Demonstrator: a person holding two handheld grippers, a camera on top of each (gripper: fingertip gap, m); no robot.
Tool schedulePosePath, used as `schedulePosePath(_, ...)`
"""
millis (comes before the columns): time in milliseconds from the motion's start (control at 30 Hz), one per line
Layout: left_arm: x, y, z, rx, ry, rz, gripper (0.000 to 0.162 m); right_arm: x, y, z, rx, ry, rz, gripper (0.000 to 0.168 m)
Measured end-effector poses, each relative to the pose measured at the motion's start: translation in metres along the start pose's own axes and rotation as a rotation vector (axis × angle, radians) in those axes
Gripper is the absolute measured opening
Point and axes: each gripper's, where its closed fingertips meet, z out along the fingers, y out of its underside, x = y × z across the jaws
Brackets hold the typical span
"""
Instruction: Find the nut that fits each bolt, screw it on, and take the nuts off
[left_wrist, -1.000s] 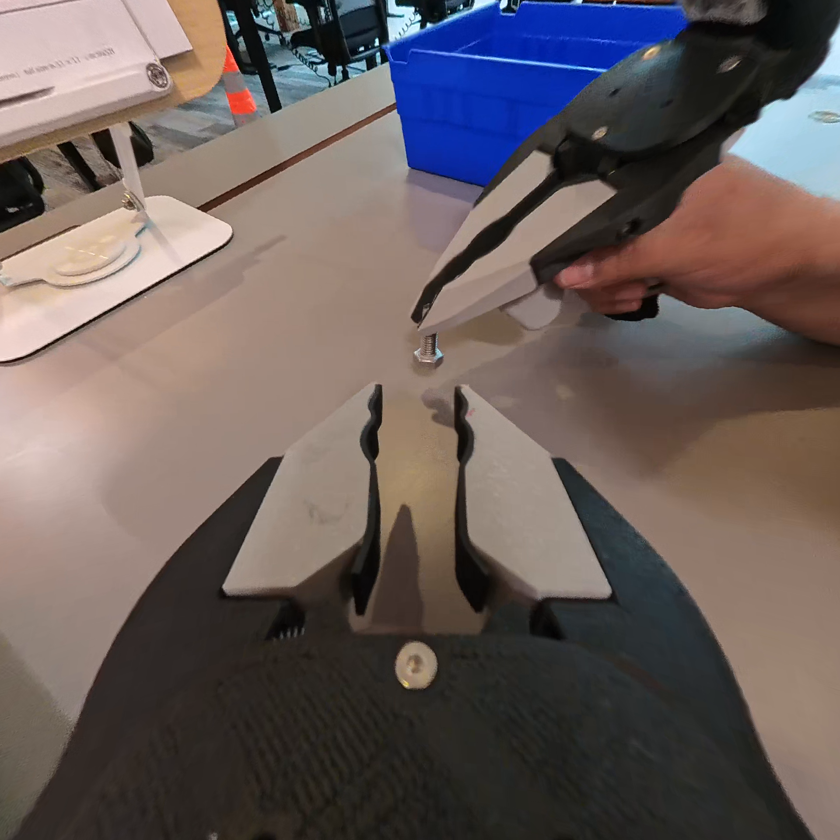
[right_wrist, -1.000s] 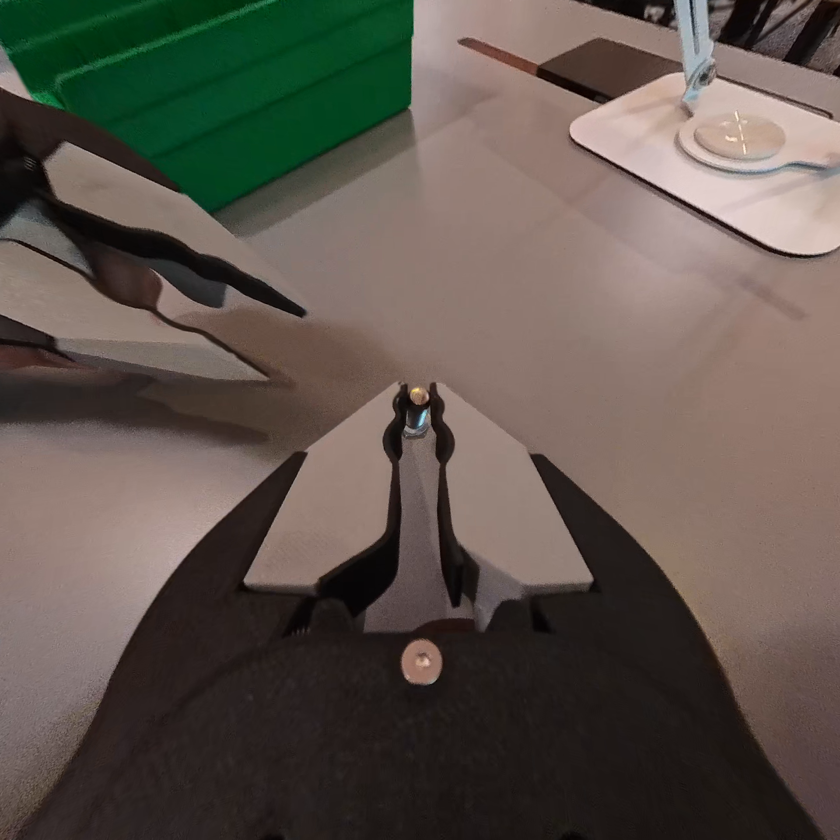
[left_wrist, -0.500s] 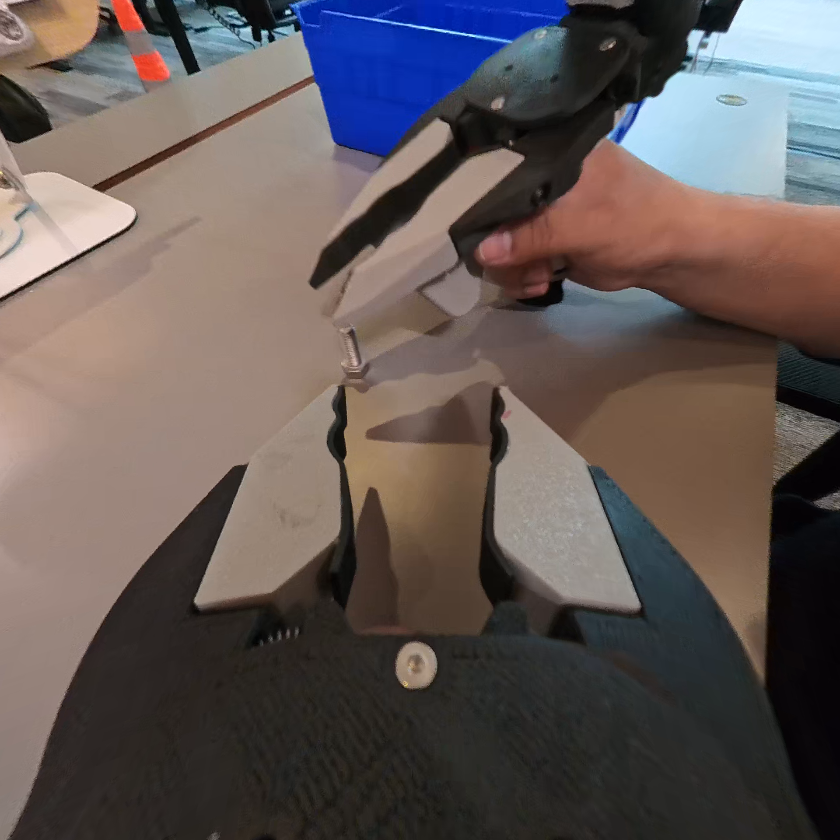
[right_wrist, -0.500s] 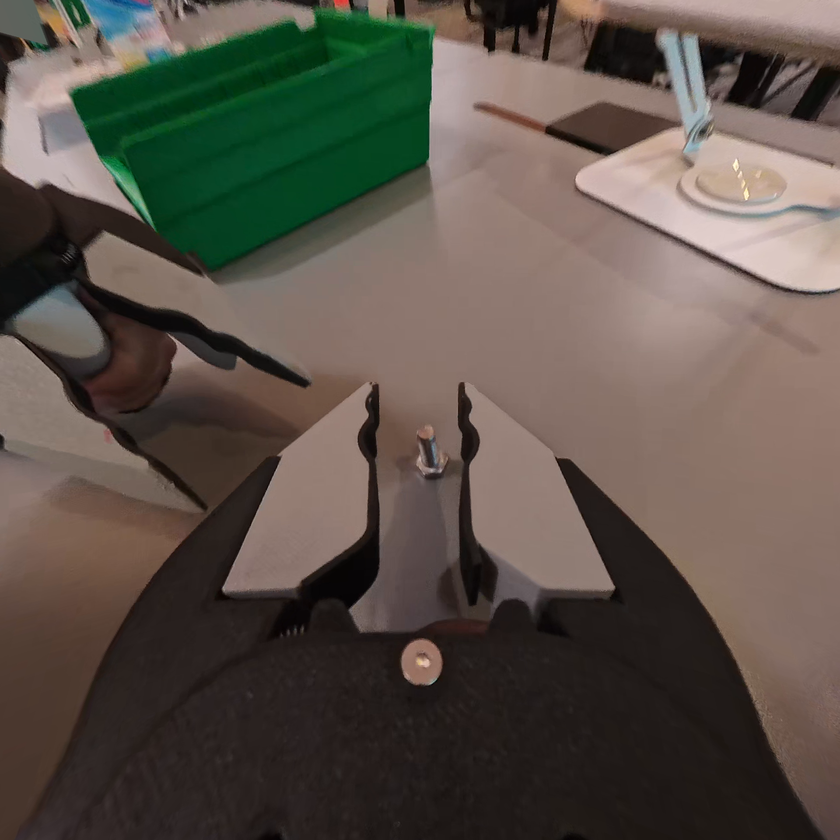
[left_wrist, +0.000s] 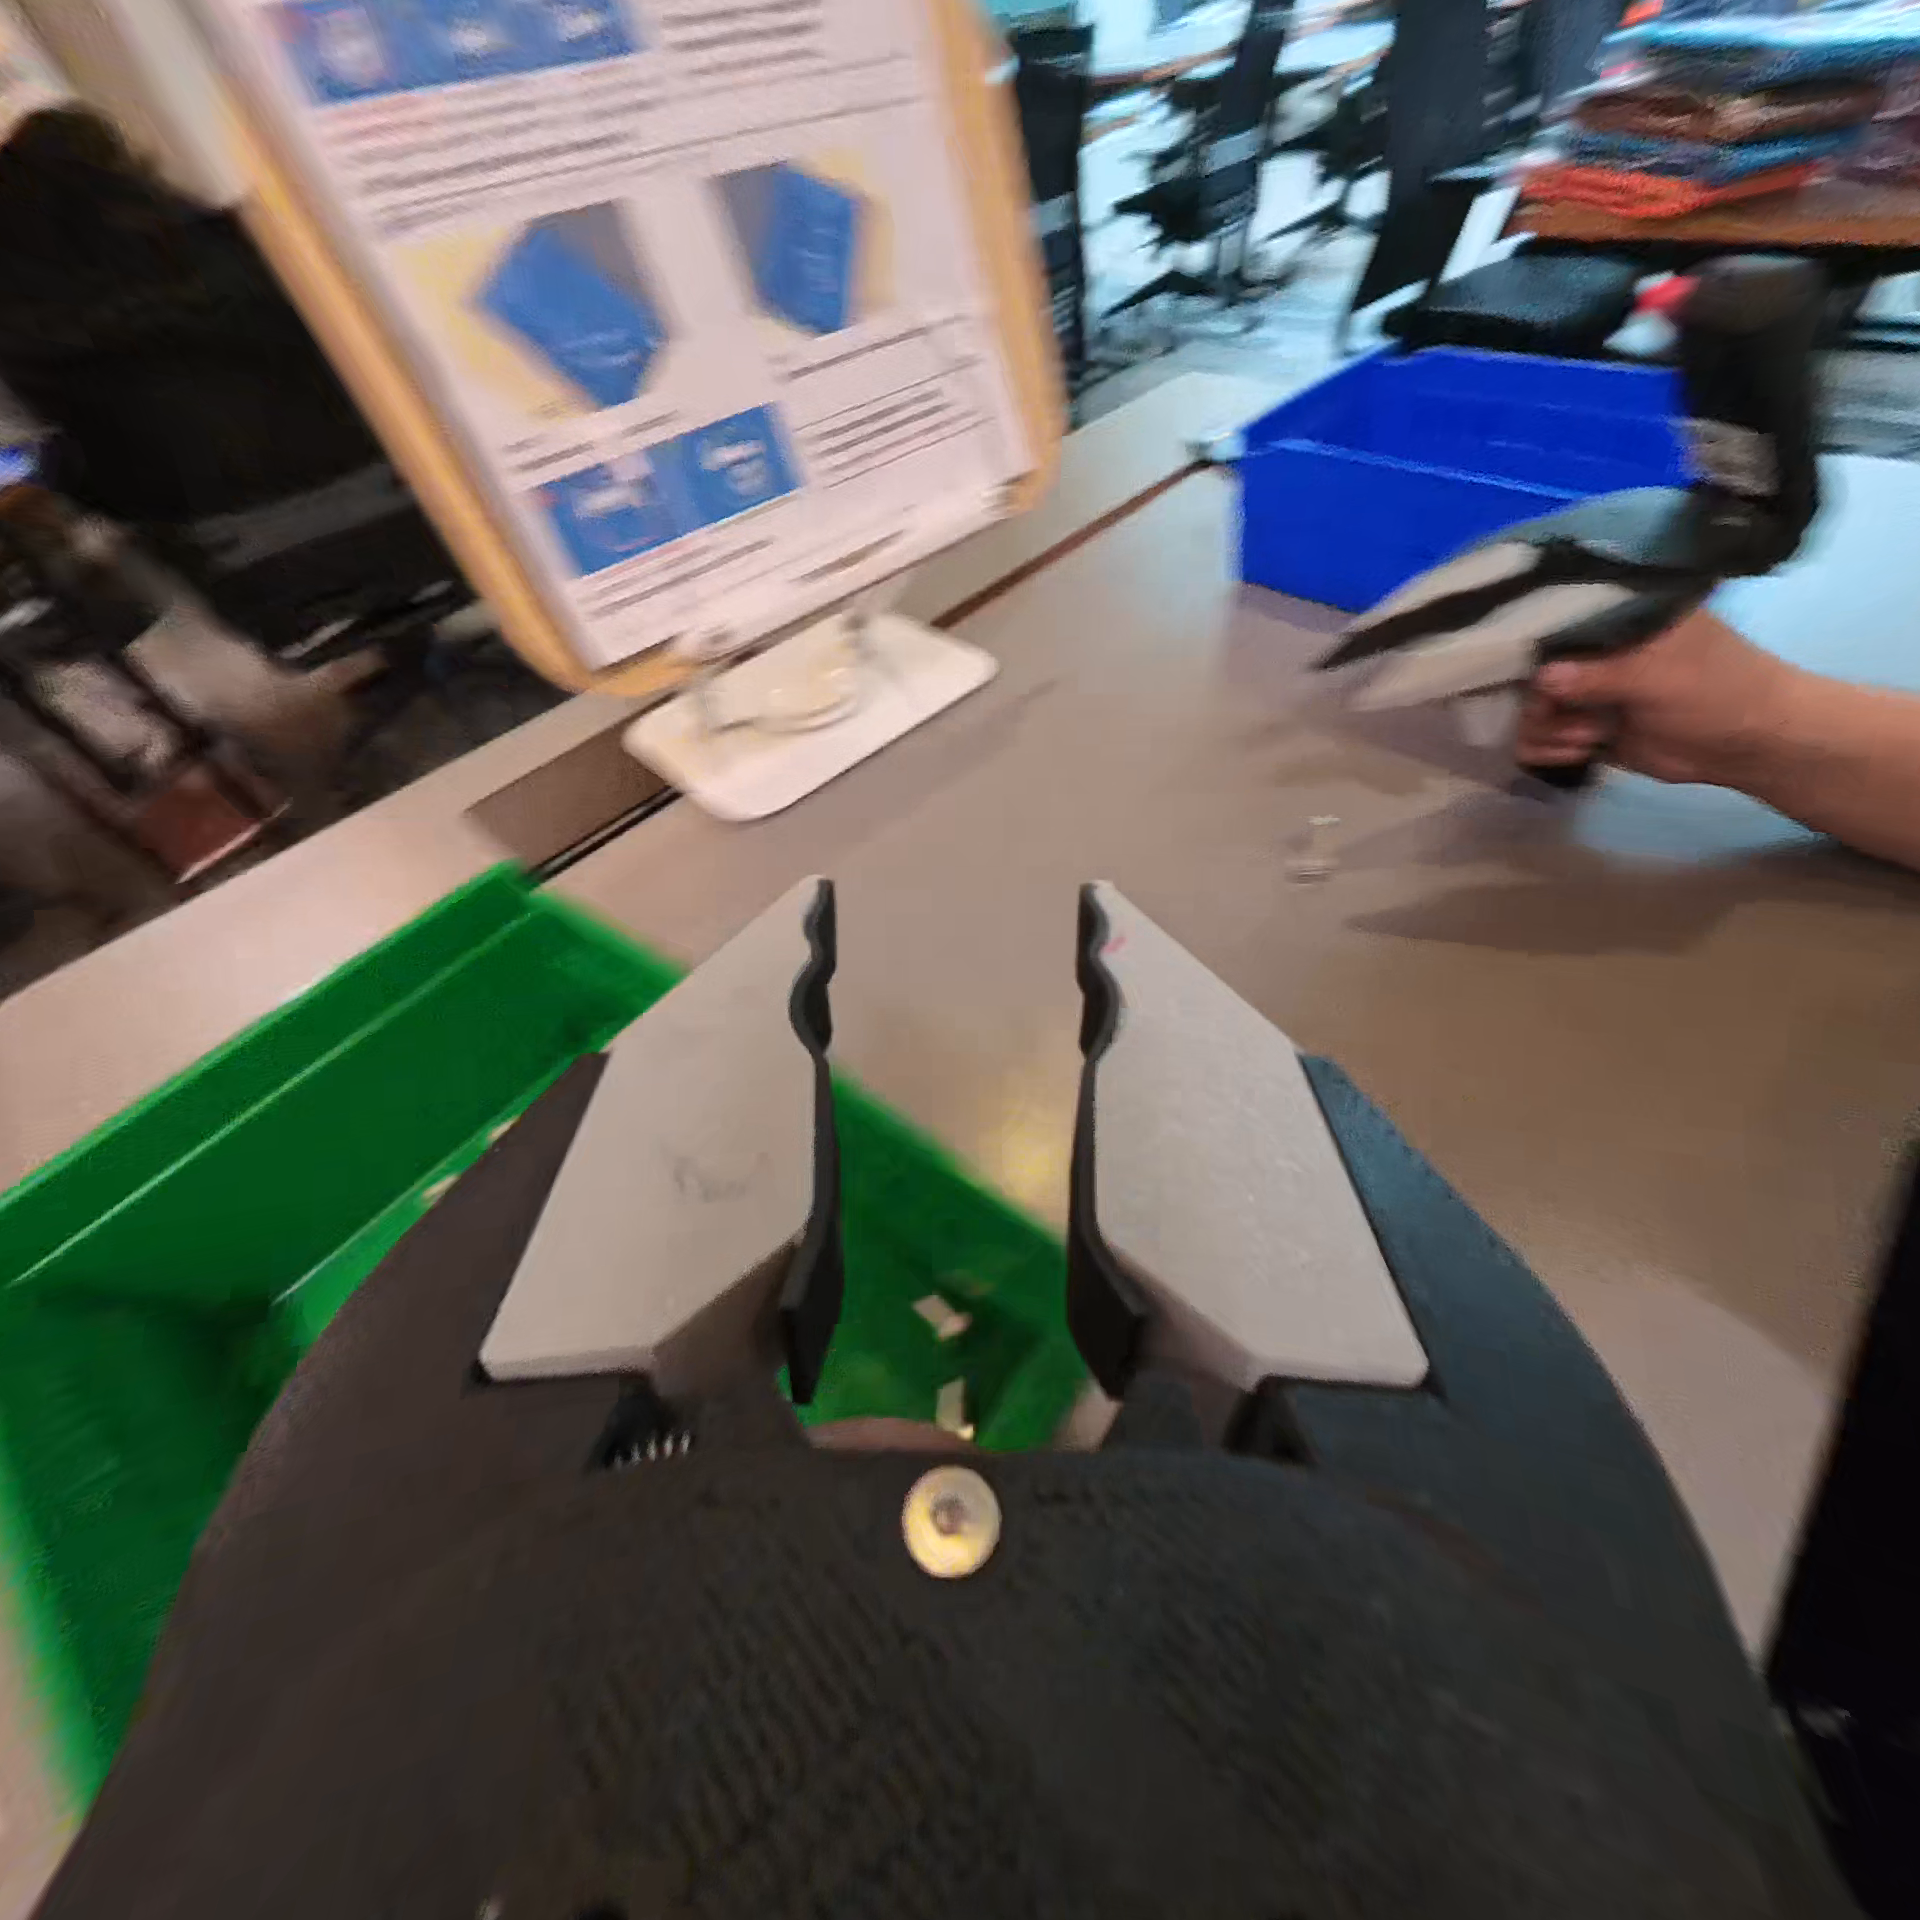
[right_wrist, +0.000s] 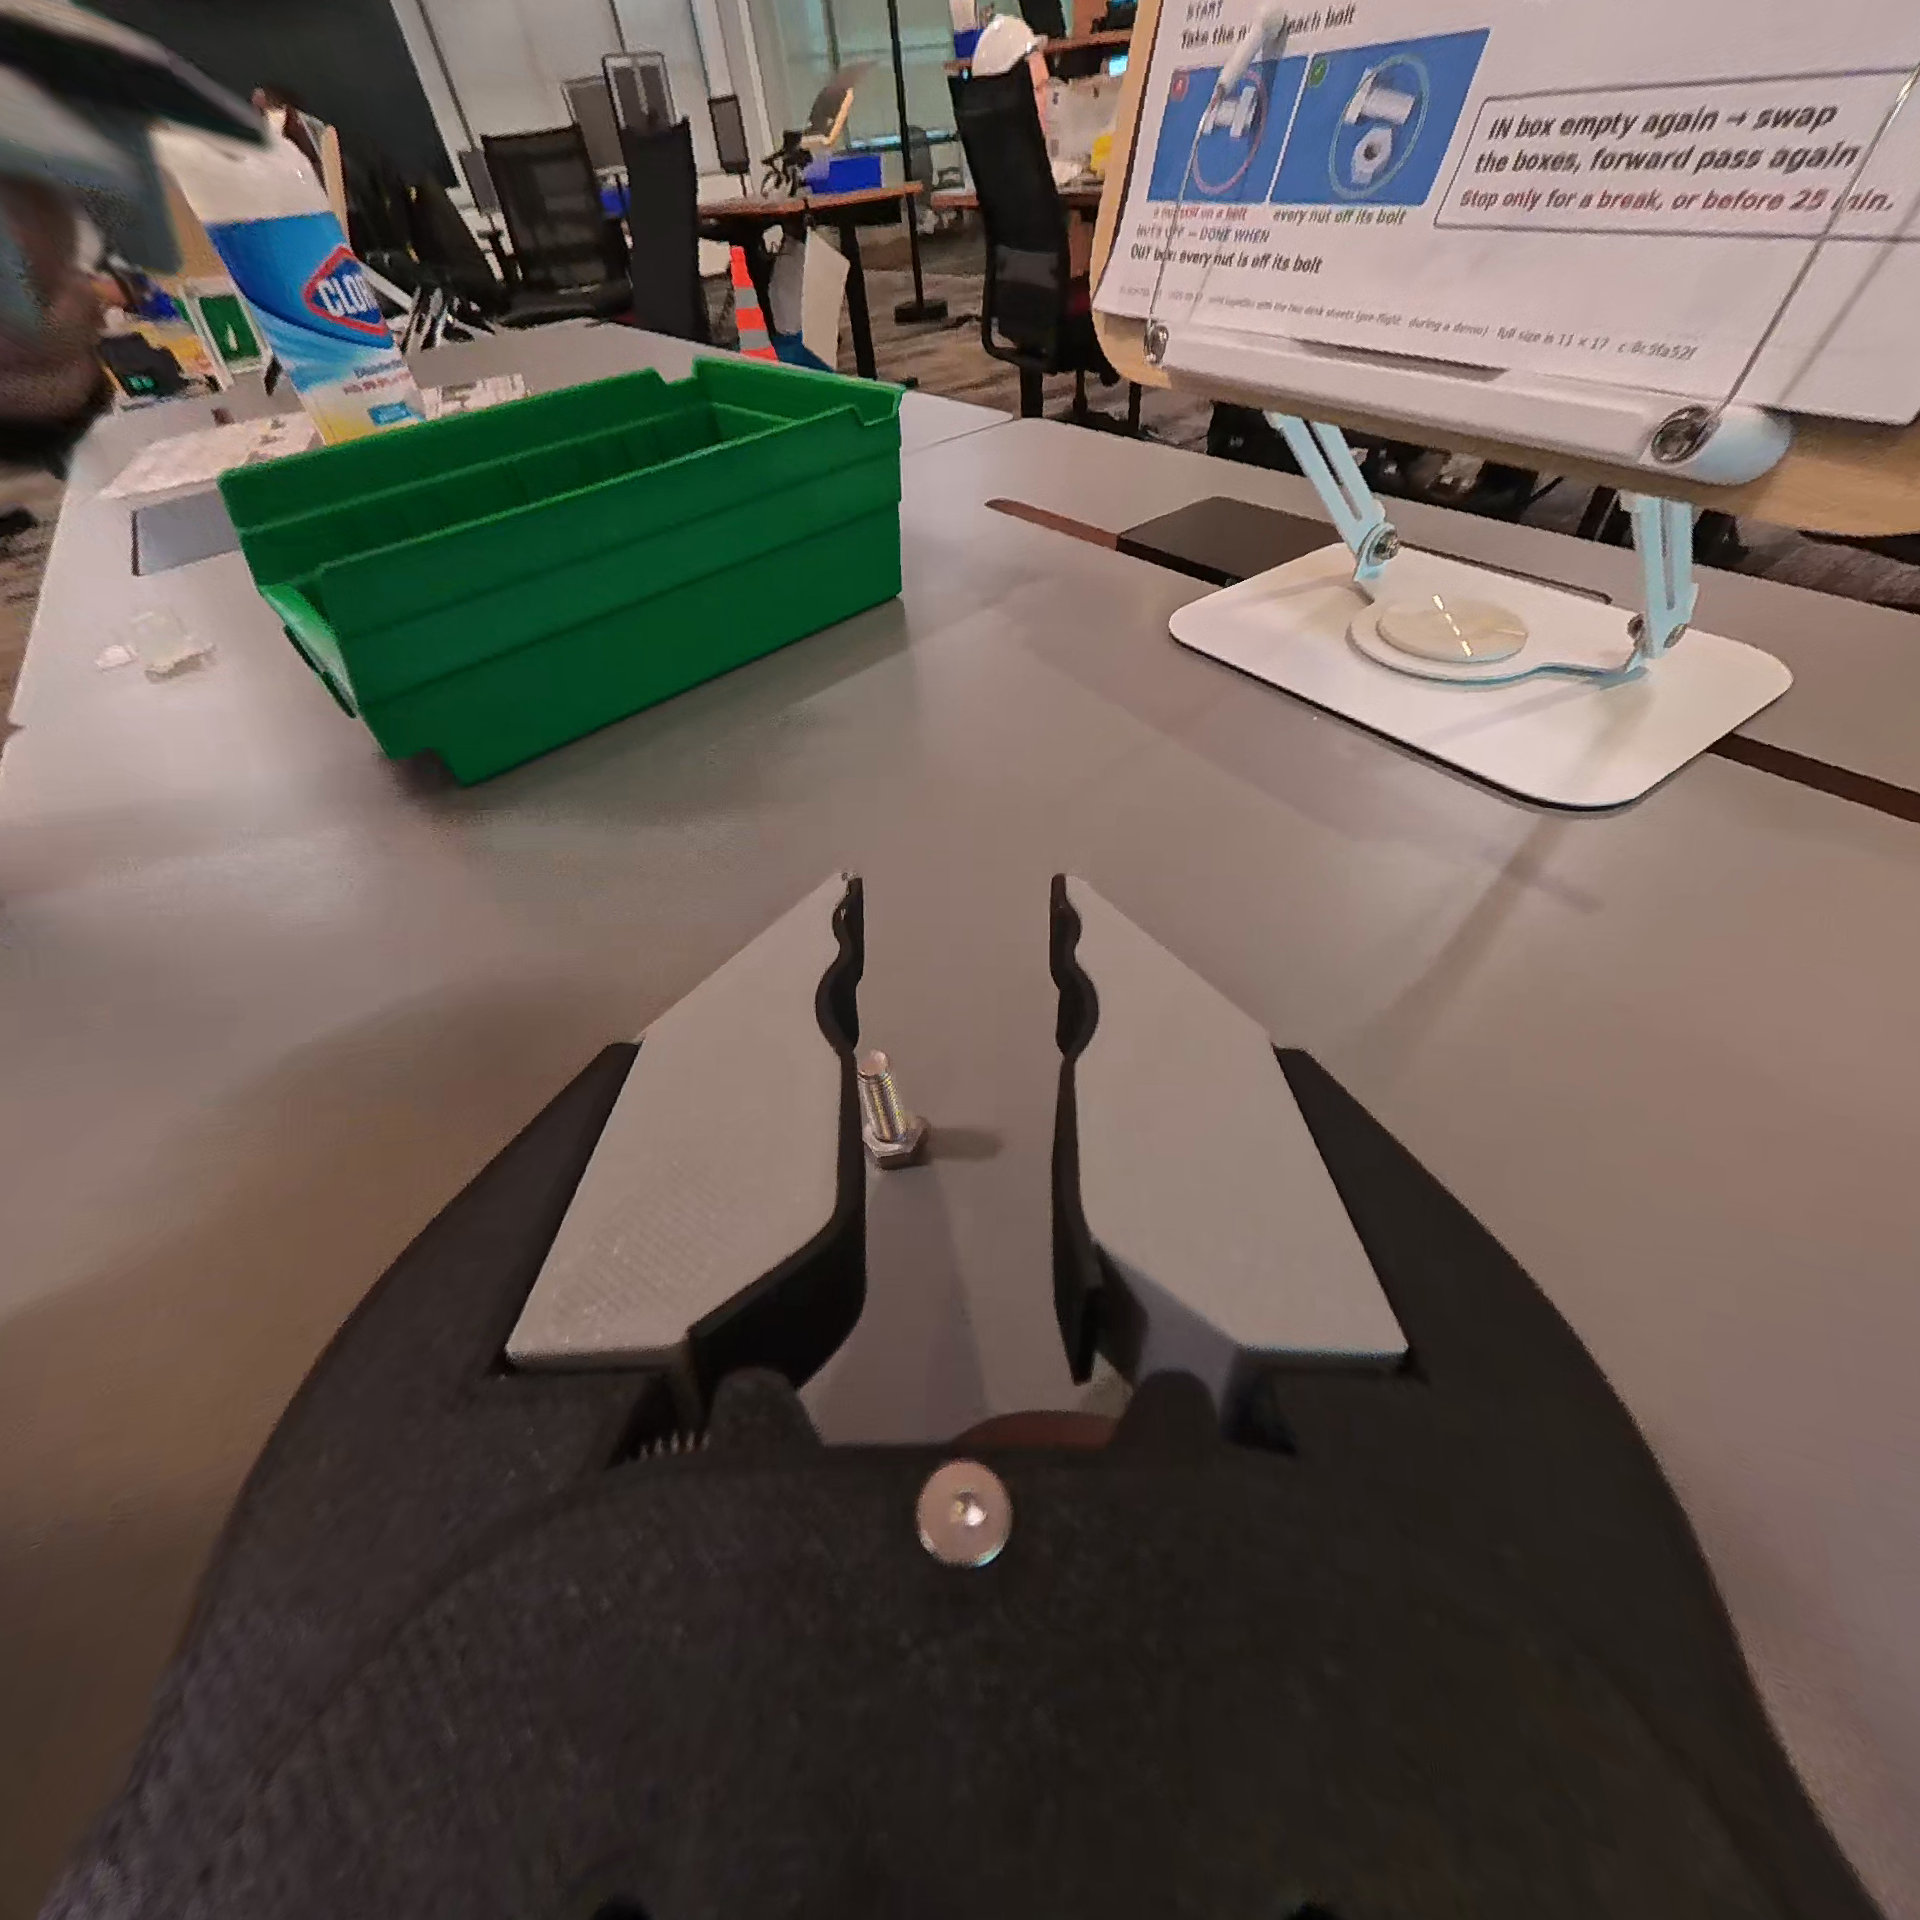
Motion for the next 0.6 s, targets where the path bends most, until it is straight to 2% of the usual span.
schedulePosePath(67, -0.058, 0.014, -0.002, -0.087, -0.082, -0.067, 0.052, 0.002, 0.006, 0.003, -0.021, -0.003, 0.001, 0.033)
schedulePosePath(133, -0.086, 0.034, 0.009, -0.18, -0.072, -0.122, 0.055, 0.005, 0.009, 0.005, -0.032, 0.004, -0.014, 0.034)
schedulePosePath(367, -0.111, 0.088, 0.059, -0.394, -0.068, -0.089, 0.058, 0.037, -0.001, -0.003, 0.05, 0.108, -0.035, 0.033)
schedulePosePath(500, -0.131, 0.117, 0.075, -0.556, -0.08, -0.054, 0.058, 0.049, 0.003, 0.003, 0.025, 0.112, 0.016, 0.033)
schedulePosePath(600, -0.147, 0.132, 0.093, -0.657, -0.064, -0.098, 0.056, 0.047, 0.006, 0.005, 0.001, 0.107, 0.005, 0.033)
